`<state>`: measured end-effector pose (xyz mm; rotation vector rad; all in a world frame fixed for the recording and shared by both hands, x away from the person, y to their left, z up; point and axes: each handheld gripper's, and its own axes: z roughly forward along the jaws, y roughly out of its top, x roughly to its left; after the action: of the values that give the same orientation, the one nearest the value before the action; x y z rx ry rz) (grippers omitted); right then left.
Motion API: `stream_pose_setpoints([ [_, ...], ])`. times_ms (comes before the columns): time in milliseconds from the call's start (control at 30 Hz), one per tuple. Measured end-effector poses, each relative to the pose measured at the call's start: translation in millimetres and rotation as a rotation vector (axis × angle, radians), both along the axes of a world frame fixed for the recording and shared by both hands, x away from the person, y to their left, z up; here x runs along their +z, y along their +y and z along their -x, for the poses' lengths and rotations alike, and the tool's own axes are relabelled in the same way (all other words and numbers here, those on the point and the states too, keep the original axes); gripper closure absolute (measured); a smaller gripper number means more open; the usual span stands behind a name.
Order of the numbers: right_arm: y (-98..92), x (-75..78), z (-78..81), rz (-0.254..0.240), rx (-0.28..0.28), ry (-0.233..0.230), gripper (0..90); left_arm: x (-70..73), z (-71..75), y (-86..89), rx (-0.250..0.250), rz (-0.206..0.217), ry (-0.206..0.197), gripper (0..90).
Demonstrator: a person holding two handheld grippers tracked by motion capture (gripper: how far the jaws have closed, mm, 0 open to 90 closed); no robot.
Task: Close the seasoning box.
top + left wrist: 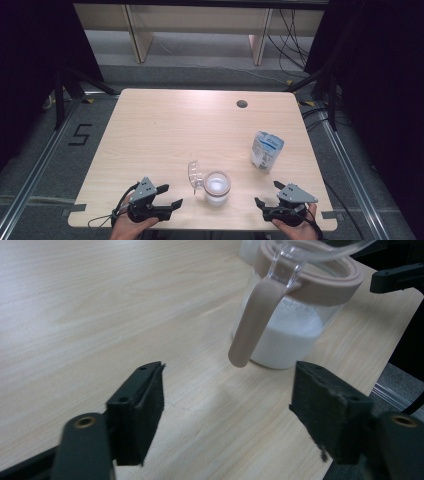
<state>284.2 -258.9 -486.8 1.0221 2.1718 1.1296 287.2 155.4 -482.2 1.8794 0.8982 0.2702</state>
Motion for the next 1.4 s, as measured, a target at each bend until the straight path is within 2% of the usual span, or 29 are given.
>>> stream_pose_setpoints([
  [100, -0.1, -0.1, -0.1, -0.001, 0.000, 0.003, 15.7, 4.3, -1.3, -1.0, -0.017, -0.009, -0.025, 39.8],
  [200, 0.9, 0.0, 1.0, -0.006, -0.003, 0.019, 15.7, 7.3, -0.8, -3.7, -0.009, 0.006, -0.021, 47.4],
  [233, 0.5, 0.3, 1.0, 0.000, -0.002, 0.011, 15.7, 8.5, -2.1, -3.7, -0.024, 0.007, -0.038, 50.3],
  [333, 0.0, 0.0, 0.9, 0.007, 0.004, 0.005, 15.7, 12.6, -2.1, -5.3, -0.031, 0.050, -0.036, 63.5],
  [400, -0.1, -0.2, 0.5, 0.004, 0.008, 0.001, 15.7, 16.2, -2.6, -5.8, -0.036, 0.053, -0.050, 72.9],
  [433, -0.2, 0.3, 1.0, 0.003, 0.007, 0.001, 15.7, 18.0, -3.4, -5.6, -0.045, 0.041, -0.073, 76.5],
  [467, 0.6, 0.6, 1.9, -0.008, 0.012, 0.016, 15.7, 19.4, -3.4, -5.6, -0.039, 0.036, -0.077, 80.3],
  [500, 1.0, 0.8, 2.1, -0.009, 0.013, 0.012, 15.7, 20.4, -3.1, -6.6, -0.029, 0.047, -0.074, 83.3],
  [567, 1.3, 0.8, 1.6, -0.011, 0.031, 0.017, 15.7, 22.8, -3.8, -6.7, -0.034, 0.033, -0.087, 87.7],
  [600, 1.2, 0.9, 1.7, -0.011, 0.034, 0.021, 15.7, 23.0, -3.8, -8.7, -0.032, 0.060, -0.078, 89.0],
  [633, 1.2, 0.8, 1.4, -0.009, 0.036, 0.016, 15.7, 25.0, -3.9, -8.5, -0.039, 0.042, -0.086, 89.2],
  [733, 1.4, 0.4, 1.2, -0.015, 0.042, 0.020, 15.7, 28.4, -4.4, -11.7, -0.041, 0.042, -0.101, 89.4],
  [800, 1.2, 0.9, 2.0, 0.000, 0.023, -0.002, 15.7, 30.0, -5.6, -13.4, -0.051, 0.048, -0.104, 89.4],
  [833, 1.3, 0.2, 1.2, -0.006, 0.027, -0.013, 15.7, 30.3, -5.8, -15.5, -0.043, 0.066, -0.100, 89.4],
  [867, 0.9, 0.8, 1.6, 0.004, 0.023, -0.011, 15.7, 31.7, -6.2, -15.7, -0.046, 0.053, -0.107, 89.4],
  [1033, 1.1, 0.7, 1.5, 0.007, 0.026, -0.012, 15.8, 35.5, -8.5, -18.4, -0.060, 0.053, -0.120, 89.4],
  [1133, 1.9, -0.3, 1.4, -0.006, 0.032, 0.000, 15.8, 38.0, -7.8, -20.2, -0.058, 0.049, -0.123, 89.4],
  [1200, 1.7, 0.3, 1.9, 0.008, 0.025, -0.007, 15.9, 38.4, -8.0, -21.3, -0.062, 0.055, -0.126, 89.4],
  [1233, 1.9, 0.2, 1.9, 0.008, 0.025, -0.008, 15.9, 38.9, -7.6, -21.5, -0.060, 0.045, -0.125, 89.4],
  [1300, 2.0, 0.5, 2.3, 0.006, 0.021, -0.005, 16.0, 37.6, -7.7, -23.2, -0.056, 0.065, -0.118, 89.4],
  [1333, 2.0, 0.4, 2.2, 0.008, 0.021, -0.007, 16.0, 38.0, -8.3, -23.1, -0.064, 0.053, -0.130, 89.4],
  [1400, 2.9, 0.2, 3.4, -0.002, 0.017, 0.022, 16.1, 38.6, -9.0, -23.1, -0.067, 0.048, -0.133, 89.4],
])
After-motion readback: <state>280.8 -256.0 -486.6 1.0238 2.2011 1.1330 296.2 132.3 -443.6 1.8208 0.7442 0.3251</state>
